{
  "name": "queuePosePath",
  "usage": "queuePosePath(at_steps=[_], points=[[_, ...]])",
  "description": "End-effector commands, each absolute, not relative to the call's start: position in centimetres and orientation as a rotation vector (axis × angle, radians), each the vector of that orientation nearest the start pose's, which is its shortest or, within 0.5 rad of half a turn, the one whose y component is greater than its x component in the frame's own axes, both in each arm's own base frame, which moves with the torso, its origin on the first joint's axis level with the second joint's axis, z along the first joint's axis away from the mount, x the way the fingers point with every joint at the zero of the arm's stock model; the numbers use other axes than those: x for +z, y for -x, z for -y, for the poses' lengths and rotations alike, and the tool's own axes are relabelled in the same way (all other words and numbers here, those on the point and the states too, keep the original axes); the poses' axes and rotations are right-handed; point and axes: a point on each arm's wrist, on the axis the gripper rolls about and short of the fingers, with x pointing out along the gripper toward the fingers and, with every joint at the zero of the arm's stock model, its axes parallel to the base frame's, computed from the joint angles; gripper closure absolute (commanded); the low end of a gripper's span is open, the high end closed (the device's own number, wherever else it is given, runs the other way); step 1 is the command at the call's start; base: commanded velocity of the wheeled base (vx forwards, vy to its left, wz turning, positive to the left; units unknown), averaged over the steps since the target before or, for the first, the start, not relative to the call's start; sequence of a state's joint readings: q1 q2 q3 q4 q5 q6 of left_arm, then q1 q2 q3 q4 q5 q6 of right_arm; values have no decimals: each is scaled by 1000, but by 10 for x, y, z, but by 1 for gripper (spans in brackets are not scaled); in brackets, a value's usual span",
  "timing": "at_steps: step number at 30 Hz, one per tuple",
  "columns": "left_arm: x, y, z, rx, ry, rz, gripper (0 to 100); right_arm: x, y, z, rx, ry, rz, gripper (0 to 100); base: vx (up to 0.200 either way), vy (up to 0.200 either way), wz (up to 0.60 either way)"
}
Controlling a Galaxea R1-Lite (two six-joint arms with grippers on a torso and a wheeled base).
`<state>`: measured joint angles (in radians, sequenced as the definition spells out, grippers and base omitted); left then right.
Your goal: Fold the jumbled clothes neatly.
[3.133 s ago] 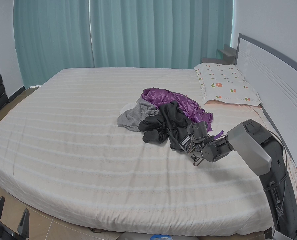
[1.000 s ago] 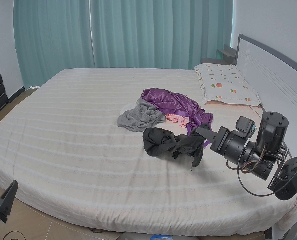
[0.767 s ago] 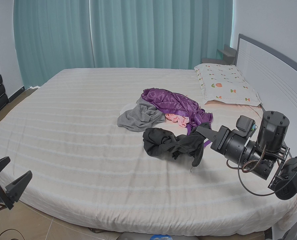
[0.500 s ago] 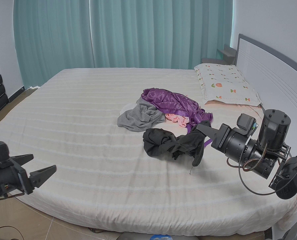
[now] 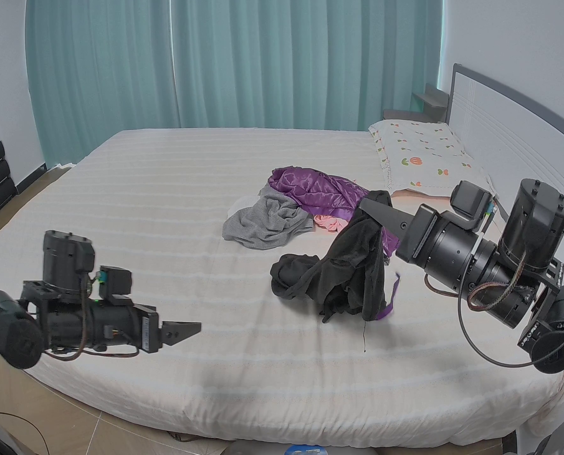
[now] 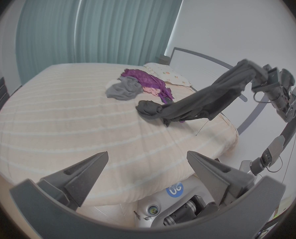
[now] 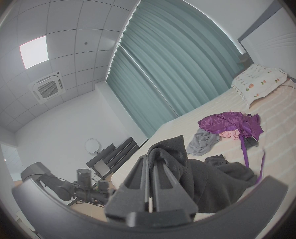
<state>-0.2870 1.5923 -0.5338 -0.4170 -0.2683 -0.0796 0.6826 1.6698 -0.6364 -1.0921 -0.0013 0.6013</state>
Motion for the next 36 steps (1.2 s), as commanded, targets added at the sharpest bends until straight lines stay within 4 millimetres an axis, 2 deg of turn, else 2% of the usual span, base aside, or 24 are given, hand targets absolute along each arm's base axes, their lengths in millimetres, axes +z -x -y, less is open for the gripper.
queuePosePath(at_steps=[1, 5, 8, 10, 12, 17, 20, 23, 31, 36], points=[[86, -263, 119, -595, 41, -796, 0, 205, -218, -187, 717, -595, -108, 100, 0, 0, 0], [73, -277, 141, -631, 14, -821, 0, 208, -218, -188, 721, -600, -100, 100, 0, 0, 0], [65, -287, 150, -624, 1, -827, 0, 207, -217, -188, 723, -599, -102, 100, 0, 0, 0], [54, -302, 163, -609, -19, -830, 0, 207, -217, -188, 723, -602, -105, 100, 0, 0, 0], [47, -308, 173, -605, -33, -831, 0, 209, -217, -188, 725, -604, -99, 100, 0, 0, 0], [38, -318, 191, -595, -59, -818, 0, 207, -215, -190, 733, -604, -111, 100, 0, 0, 0], [30, -332, 206, -534, -51, -796, 0, 208, -211, -194, 752, -607, -111, 100, 0, 0, 0], [26, -339, 212, -507, -40, -778, 0, 211, -209, -192, 757, -611, -102, 100, 0, 0, 0], [18, -383, 217, -406, -29, -631, 0, 214, -204, -192, 771, -612, -99, 100, 0, 0, 0], [5, -389, 223, -427, -71, -627, 0, 214, -203, -192, 771, -613, -97, 100, 0, 0, 0]])
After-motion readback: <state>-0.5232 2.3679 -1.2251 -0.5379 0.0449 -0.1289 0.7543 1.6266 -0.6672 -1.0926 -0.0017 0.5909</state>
